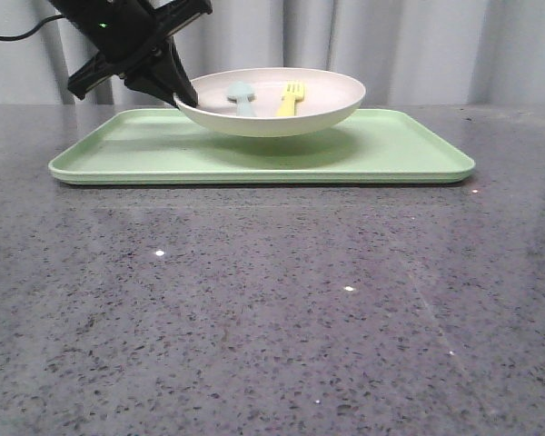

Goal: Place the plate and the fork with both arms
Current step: 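Lower the plate onto the tray and open the left gripper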

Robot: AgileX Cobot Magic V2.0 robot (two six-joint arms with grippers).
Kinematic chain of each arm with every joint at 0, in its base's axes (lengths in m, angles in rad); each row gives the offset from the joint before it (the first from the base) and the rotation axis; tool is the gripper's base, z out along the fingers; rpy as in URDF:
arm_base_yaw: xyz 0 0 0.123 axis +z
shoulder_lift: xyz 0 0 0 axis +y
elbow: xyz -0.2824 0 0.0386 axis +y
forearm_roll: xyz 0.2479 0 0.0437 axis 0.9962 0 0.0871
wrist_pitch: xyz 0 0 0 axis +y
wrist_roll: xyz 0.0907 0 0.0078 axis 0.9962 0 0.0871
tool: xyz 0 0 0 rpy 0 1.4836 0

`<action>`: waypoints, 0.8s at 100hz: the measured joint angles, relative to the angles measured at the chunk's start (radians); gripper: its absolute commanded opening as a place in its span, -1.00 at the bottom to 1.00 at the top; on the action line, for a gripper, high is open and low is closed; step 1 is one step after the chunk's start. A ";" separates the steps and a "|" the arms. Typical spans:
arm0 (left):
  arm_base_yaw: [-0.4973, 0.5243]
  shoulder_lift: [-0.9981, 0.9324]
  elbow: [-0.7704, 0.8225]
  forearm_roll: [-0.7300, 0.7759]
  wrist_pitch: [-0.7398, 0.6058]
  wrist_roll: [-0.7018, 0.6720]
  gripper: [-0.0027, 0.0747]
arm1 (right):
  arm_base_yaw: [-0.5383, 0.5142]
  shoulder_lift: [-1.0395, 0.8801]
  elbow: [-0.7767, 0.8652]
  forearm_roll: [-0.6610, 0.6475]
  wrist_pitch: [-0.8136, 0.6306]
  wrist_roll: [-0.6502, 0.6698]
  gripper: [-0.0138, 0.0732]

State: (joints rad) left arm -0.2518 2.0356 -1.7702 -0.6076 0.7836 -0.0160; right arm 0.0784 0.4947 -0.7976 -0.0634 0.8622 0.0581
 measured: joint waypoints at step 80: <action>-0.024 0.000 0.095 -0.001 -0.068 0.000 -0.98 | 0.000 0.000 0.000 0.000 -0.002 0.000 0.40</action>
State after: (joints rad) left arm -0.2757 2.0356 -1.6755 -0.6087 0.7159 -0.0160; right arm 0.0784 0.4947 -0.7976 -0.0634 0.8601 0.0581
